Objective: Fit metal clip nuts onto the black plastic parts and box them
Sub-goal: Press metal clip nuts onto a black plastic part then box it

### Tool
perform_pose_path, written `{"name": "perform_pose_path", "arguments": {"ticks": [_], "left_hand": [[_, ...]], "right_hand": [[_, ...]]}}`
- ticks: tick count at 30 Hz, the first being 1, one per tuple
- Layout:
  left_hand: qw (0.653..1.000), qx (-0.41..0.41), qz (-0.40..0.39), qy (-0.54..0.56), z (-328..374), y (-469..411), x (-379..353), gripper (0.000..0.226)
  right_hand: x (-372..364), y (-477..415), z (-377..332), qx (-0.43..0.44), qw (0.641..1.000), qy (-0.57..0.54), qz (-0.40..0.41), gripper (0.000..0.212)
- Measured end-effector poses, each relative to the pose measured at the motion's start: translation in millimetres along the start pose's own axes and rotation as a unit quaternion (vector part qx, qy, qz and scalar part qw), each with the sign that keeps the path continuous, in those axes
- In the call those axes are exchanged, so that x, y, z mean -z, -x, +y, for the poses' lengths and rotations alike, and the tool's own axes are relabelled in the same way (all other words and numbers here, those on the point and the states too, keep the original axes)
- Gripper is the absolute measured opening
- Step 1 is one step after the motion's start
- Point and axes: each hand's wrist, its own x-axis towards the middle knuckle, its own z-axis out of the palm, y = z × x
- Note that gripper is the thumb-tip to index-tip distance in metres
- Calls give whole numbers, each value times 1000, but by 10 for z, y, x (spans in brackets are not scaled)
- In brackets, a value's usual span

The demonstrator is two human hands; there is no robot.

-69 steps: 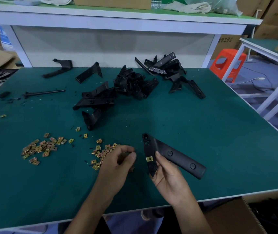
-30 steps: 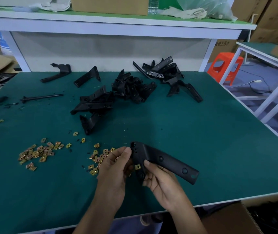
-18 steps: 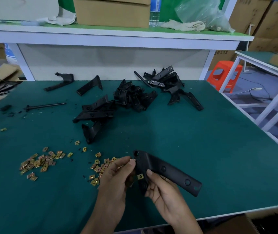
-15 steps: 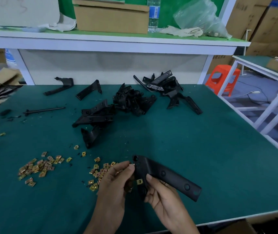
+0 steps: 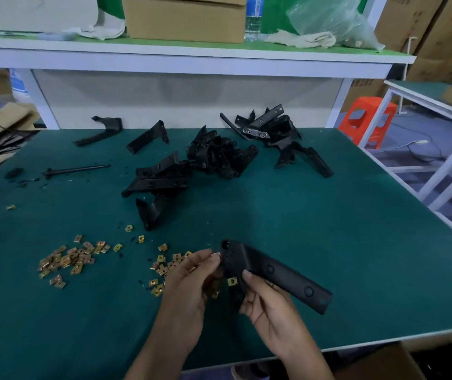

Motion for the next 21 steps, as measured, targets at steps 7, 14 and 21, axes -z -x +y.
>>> {"name": "perform_pose_path", "arguments": {"ticks": [7, 14, 21], "left_hand": [[1000, -1, -7, -24, 5, 16, -2, 5], [999, 16, 14, -31, 18, -5, 24, 13], [999, 23, 10, -31, -6, -16, 57, 9]], "right_hand": [[15, -9, 3, 0, 1000, -13, -13, 37], [19, 5, 8, 2, 1000, 9, -18, 29], [-42, 32, -13, 11, 999, 28, -13, 8]]}}
